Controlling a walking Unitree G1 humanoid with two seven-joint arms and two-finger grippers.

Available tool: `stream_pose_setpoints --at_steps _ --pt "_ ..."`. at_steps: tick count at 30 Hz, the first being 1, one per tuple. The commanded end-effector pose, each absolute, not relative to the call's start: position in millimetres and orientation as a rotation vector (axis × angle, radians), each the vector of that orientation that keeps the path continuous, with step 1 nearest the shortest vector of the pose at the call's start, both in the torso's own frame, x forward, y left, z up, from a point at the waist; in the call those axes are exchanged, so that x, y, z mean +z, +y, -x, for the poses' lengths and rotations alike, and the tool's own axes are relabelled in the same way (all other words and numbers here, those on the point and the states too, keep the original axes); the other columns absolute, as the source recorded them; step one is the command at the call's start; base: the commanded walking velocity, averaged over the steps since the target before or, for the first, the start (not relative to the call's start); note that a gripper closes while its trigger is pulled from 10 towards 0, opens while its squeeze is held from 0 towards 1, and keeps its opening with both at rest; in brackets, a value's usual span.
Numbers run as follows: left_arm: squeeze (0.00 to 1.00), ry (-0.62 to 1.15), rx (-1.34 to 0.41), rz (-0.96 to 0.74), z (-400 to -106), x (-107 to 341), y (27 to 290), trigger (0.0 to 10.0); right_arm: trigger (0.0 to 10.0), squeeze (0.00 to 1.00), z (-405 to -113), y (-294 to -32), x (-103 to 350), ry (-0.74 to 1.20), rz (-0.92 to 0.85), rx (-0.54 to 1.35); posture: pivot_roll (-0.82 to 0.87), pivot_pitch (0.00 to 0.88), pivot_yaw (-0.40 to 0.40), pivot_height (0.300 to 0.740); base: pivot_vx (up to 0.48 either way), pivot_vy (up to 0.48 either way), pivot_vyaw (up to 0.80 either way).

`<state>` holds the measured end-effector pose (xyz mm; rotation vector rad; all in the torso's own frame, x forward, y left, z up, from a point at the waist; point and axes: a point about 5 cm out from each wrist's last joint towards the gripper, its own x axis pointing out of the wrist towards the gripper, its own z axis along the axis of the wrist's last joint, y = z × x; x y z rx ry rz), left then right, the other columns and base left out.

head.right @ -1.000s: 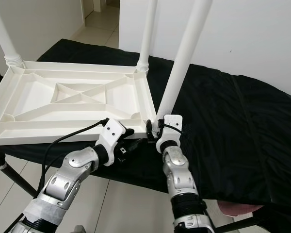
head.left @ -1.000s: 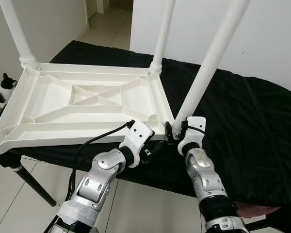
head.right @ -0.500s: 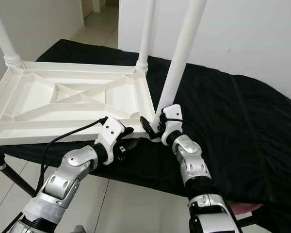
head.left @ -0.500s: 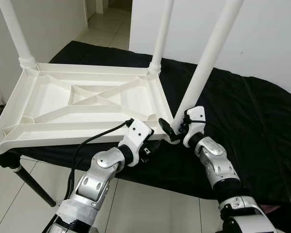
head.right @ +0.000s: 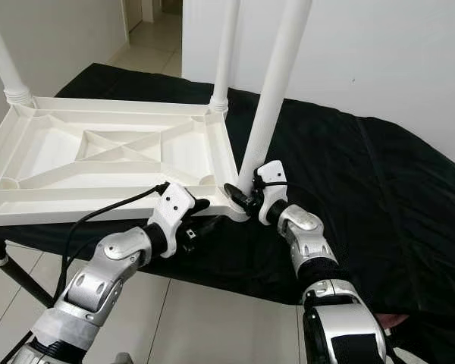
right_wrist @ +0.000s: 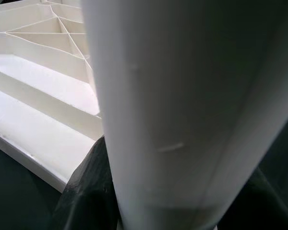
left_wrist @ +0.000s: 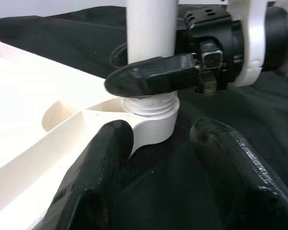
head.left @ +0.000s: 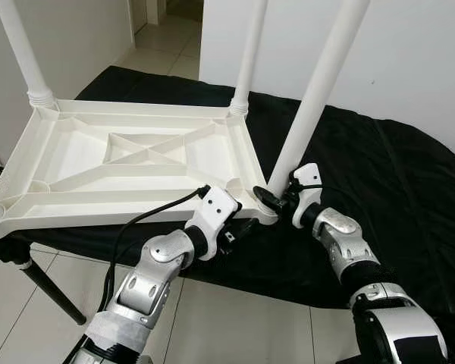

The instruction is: Building children table

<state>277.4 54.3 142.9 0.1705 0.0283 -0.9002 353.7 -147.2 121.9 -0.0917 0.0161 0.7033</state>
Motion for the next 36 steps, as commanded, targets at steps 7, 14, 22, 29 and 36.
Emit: stream_pose_setpoints --at_steps 7,14,22,29,36 --pt "0.0 0.021 -0.924 -0.168 -275 145 49 10.0 10.0 0.0 -348 -149 105 0.079 0.088 0.692 0.0 0.0 -0.086 0.74 0.0 0.0 0.0" --pt "0.0 0.026 -0.929 -0.164 -274 144 48 10.0 10.0 0.0 -348 -144 101 0.073 0.09 0.526 -0.01 0.0 -0.086 0.74 0.0 0.0 0.0" --pt "0.0 0.033 -0.927 -0.156 -272 141 47 10.0 10.0 0.0 -338 -123 102 0.023 0.067 0.373 -0.01 0.0 -0.095 0.74 0.0 0.0 0.0" --pt "0.0 0.035 -0.929 -0.152 -271 140 46 10.0 10.0 0.0 -333 -123 99 0.039 0.014 0.134 -0.01 0.0 -0.102 0.74 0.0 0.0 0.0" --pt "0.0 0.037 -0.931 -0.15 -270 139 45 10.0 10.0 0.0 -326 -121 108 0.018 -0.089 -0.07 -0.01 0.0 -0.111 0.74 0.0 0.0 0.0"
